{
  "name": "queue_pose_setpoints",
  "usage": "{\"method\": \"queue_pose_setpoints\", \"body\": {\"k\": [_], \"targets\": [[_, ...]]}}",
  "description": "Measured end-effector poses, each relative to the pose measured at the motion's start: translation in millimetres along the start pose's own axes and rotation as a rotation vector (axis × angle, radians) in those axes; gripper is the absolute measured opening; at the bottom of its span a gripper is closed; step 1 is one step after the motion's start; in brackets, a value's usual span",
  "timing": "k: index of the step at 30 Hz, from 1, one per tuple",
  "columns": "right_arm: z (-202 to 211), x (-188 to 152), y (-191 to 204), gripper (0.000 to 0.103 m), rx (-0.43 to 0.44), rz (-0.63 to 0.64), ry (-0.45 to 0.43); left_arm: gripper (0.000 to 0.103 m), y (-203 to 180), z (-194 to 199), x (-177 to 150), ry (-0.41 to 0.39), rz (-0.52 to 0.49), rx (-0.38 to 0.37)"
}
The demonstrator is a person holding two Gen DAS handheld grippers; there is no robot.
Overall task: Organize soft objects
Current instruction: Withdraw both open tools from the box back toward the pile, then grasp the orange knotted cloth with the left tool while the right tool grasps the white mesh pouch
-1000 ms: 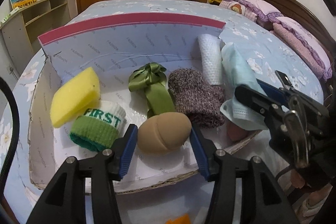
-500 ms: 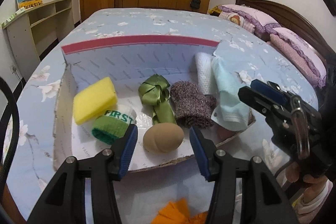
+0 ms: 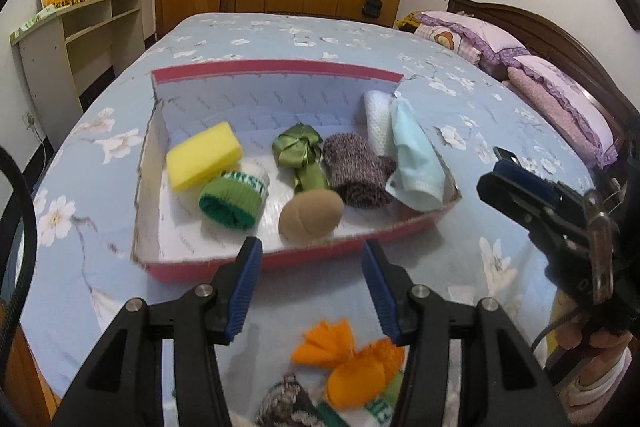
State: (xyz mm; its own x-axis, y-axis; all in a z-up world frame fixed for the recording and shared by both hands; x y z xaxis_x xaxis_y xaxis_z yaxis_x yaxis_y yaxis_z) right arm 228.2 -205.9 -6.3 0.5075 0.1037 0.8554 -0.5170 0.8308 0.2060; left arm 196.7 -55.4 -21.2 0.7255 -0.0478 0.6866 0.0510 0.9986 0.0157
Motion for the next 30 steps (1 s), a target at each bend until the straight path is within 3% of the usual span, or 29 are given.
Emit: {"method": "queue_pose_setpoints", "body": {"k": [20,30], "targets": [[35,-86,28,0.042,0.006,-0.07,0.114,0.054,-19,36,-58,0.042,0.014,-0.085],[28,-115,19,0.042,0.011,-0.116,0.177,0.054,-38,26,-67,0.07,-0.035,-0.064]]}}
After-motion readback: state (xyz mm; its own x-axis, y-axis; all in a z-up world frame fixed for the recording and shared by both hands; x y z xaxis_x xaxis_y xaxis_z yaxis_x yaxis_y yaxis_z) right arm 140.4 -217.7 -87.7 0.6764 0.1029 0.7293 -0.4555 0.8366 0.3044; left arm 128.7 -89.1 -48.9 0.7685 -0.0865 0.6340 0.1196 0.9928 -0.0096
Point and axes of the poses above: each gripper's, at about its wrist camera, not at the fingertips, and z roughly against the way its jaws point, y to its left, x to its top, the point moved 10 cm from there along -z, roughly the way its jaws point, and after that the axes turned 12 degrees about x, right-handed, at the moved point
